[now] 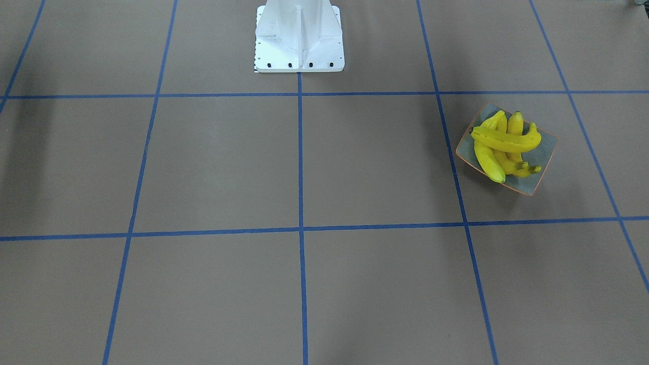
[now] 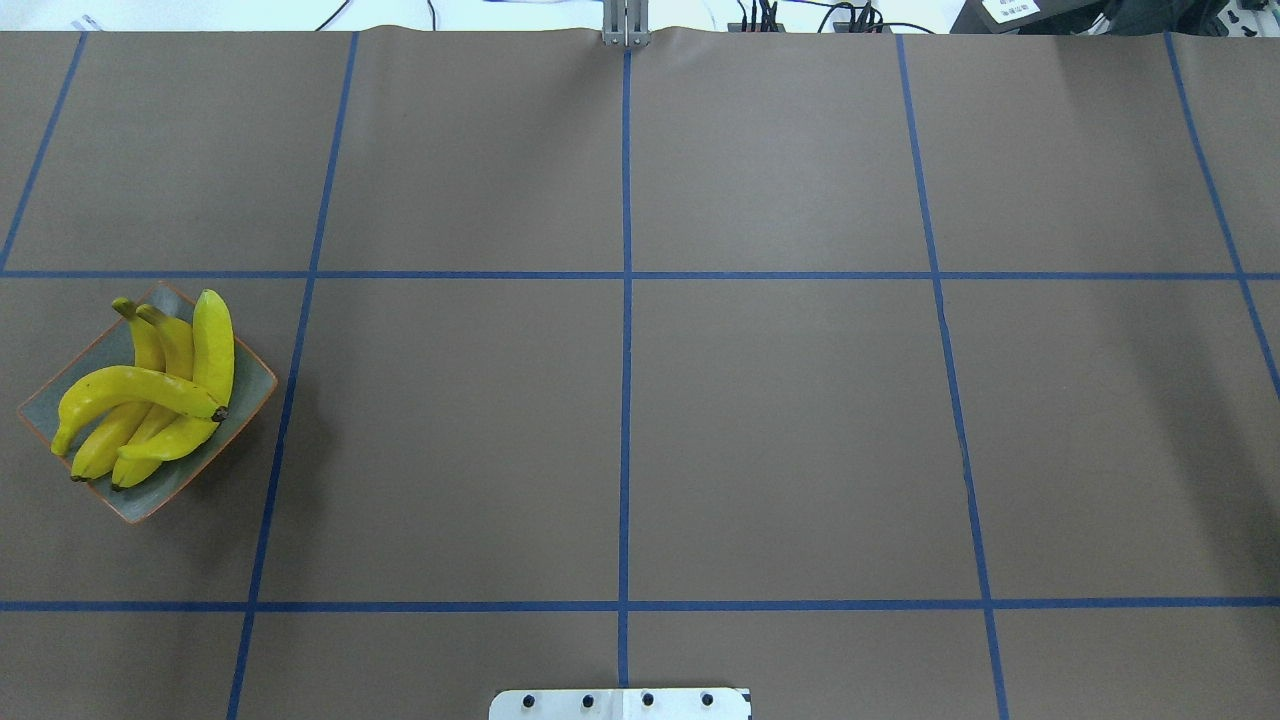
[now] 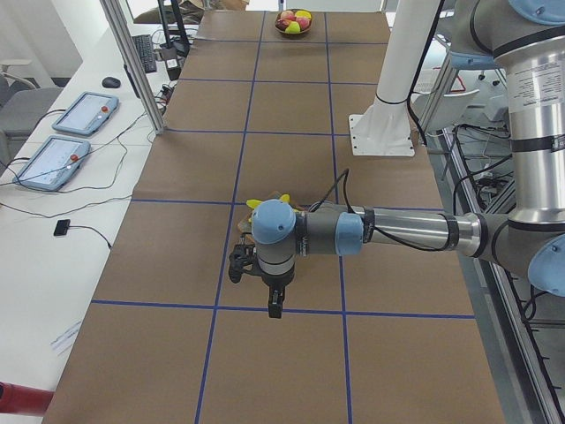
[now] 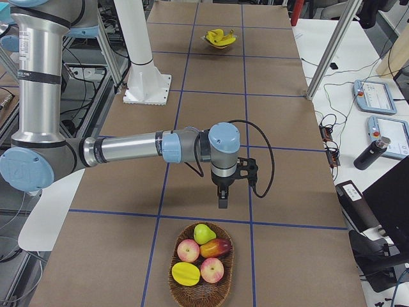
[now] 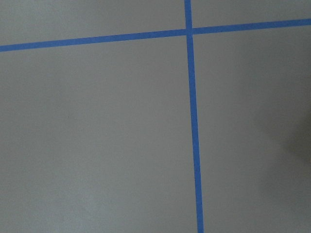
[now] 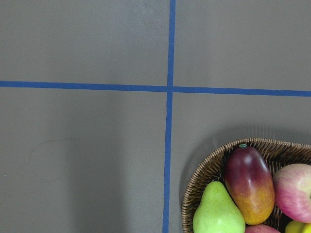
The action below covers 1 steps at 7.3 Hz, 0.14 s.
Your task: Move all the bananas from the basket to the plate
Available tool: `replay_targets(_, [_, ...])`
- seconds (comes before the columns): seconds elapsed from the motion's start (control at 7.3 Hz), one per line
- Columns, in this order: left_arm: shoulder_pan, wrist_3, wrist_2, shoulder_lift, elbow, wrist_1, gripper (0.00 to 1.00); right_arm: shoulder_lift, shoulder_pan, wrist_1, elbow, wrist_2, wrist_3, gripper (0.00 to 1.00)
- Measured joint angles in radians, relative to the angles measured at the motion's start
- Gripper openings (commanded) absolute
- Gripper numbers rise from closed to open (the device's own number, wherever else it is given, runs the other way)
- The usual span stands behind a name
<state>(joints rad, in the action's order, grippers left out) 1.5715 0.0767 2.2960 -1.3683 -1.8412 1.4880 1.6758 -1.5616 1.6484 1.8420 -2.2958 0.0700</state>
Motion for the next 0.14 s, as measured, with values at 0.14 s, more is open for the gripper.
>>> replay_targets(0.14, [0.000,0.000,0.000,0.000,0.001,0.000,1.00,0.000,0.000,0.000,0.002,0.000,0.010,1.00])
